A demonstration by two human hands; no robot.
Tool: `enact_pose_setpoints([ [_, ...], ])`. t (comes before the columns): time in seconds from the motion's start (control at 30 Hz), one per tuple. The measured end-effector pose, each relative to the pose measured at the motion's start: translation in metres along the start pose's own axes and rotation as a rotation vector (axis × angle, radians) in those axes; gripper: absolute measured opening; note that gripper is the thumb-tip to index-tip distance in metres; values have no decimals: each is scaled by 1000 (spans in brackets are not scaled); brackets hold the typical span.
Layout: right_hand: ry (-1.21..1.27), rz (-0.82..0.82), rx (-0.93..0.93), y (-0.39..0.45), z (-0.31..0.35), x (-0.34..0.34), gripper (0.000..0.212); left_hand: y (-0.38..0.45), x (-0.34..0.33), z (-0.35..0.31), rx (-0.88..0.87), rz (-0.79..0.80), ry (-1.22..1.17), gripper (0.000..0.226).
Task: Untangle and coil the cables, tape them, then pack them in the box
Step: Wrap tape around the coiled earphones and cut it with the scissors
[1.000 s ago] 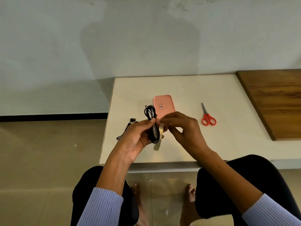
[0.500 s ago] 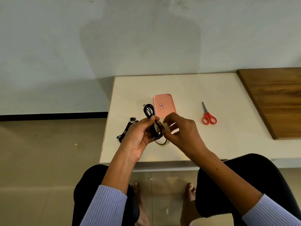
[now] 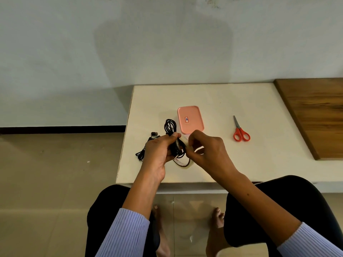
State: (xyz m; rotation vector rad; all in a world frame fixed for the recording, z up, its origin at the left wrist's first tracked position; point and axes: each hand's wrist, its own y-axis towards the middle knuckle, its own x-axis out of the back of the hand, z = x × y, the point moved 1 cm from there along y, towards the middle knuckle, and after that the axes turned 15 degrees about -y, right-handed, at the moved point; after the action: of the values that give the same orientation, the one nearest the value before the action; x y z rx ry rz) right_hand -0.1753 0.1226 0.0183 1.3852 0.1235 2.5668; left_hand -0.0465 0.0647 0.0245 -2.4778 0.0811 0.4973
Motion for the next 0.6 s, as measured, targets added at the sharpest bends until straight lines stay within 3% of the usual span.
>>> enact_pose_setpoints([
  [0.6,-4,2,37,-1,2,1,9,-1,3,0,44,-11,-116,11],
])
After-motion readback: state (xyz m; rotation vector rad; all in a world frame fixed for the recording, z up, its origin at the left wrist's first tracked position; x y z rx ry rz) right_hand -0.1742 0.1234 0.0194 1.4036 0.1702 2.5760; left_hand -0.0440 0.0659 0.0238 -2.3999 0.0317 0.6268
